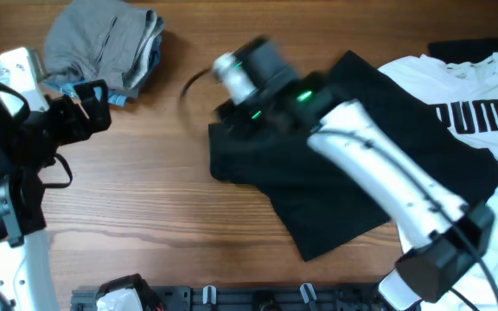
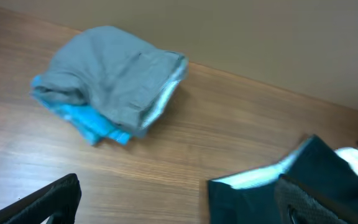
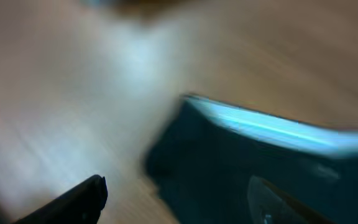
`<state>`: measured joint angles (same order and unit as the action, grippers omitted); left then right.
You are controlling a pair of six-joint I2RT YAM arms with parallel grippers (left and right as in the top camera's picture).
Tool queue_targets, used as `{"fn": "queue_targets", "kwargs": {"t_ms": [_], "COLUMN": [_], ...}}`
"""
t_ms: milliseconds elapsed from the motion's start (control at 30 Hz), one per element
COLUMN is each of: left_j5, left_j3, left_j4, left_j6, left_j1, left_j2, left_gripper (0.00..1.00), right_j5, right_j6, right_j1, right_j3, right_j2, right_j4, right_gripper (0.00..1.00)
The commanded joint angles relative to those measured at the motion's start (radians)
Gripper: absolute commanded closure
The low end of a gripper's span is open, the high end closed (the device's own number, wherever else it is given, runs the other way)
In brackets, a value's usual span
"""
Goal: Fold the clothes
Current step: 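Drag the black shorts left off the white shirt with the right gripper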
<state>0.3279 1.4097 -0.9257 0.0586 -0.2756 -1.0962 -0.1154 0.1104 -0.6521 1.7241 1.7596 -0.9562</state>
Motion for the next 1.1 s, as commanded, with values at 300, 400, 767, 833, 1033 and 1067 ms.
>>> {"fn": "queue_targets", "kwargs": {"t_ms": [300,400,767,833,1033,1067], "left_j5": [0.124,0.038,-0.079,-0.079,-0.194,-0.27], "left_j3": [0.015,0.015,0.015,0.014,0.015,0.015], "left_j4": [0.251,0.477,0.76,0.746,0.612,0.586], "left_j6": [-0.303,-0.377,-0.161,-0.079,-0.045,-0.026], "left_j1": [0.689,0.808,0.861,0.86,0.793,0.756], "left_j2": [-0.713,-0.869,-1.139,-1.16,-1.188,-1.18], "left_gripper": [0.24,0.27,0.57,0.64,0.96,0.96], "right_j5": [-0.167,-0.167,-0.167,-0.166,-0.167,-0.166], "right_j6": [0.359,0.306,0.177,0.177,0.178,0.178], "right_j1": [0.8,0.801,0.801,0.801,0.801,0.801], "right_j3": [0.08,0.08,0.08,0.08,0.08,0.08], "right_j2": [-0.239,-0.23,-0.225,-0.225,-0.225,-0.225], "right_j4": [-0.108,-0.128,-0.236,-0.242,-0.241,-0.241], "right_gripper": [0.23,0.23,0.21,0.21,0.21,0.21]}}
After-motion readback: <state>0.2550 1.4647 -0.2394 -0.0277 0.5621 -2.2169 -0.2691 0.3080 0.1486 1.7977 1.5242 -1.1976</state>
